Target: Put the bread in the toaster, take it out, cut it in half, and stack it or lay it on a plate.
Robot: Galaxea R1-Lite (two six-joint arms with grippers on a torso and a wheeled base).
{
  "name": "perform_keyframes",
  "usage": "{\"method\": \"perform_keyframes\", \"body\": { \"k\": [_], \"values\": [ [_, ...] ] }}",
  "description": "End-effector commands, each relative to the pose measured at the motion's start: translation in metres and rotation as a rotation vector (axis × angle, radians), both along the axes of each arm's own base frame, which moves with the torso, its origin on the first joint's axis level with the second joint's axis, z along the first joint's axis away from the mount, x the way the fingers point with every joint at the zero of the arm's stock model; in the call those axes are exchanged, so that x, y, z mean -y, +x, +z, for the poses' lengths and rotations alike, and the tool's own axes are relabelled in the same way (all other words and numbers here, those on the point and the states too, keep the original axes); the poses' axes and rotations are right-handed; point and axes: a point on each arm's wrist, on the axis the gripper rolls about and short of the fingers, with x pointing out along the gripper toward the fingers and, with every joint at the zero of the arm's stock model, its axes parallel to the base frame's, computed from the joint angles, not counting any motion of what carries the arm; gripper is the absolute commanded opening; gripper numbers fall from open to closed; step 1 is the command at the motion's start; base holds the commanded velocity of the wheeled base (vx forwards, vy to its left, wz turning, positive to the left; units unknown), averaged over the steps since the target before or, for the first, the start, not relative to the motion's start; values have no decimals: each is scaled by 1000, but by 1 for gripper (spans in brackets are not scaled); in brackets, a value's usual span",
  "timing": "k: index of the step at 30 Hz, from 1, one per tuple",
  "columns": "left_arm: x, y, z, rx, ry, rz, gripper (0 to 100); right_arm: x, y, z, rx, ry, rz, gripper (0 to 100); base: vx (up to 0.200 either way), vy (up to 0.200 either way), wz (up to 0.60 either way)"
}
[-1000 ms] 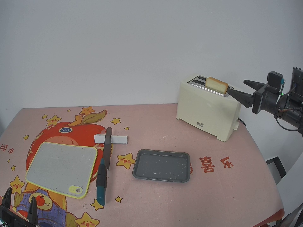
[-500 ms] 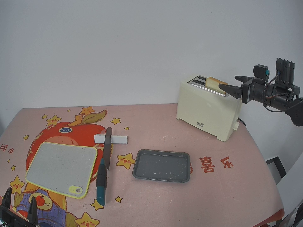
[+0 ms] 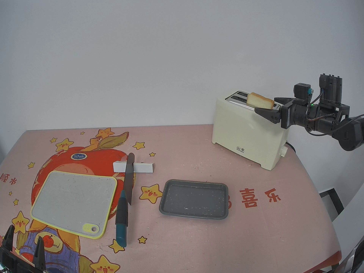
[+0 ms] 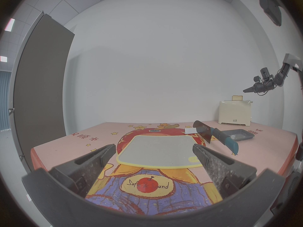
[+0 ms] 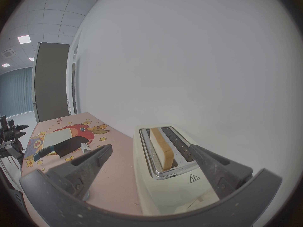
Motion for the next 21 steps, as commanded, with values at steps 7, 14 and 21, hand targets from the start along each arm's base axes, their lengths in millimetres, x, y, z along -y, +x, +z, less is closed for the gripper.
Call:
{"method": "perform_keyframes", "body": {
  "k": [7,14,21],
  "values": [
    [0,1,-5,-9,1,-1,100,-4,12,-5,-4,-7,-17,100,0,0,0],
    [0,1,-5,-9,1,1,100,-7,12,-5,-3,-7,-10,100,0,0,0],
    [0,1,-5,-9,0,1,100,-10,11,-7,-9,-12,-12,100,0,0,0]
  ]
}}
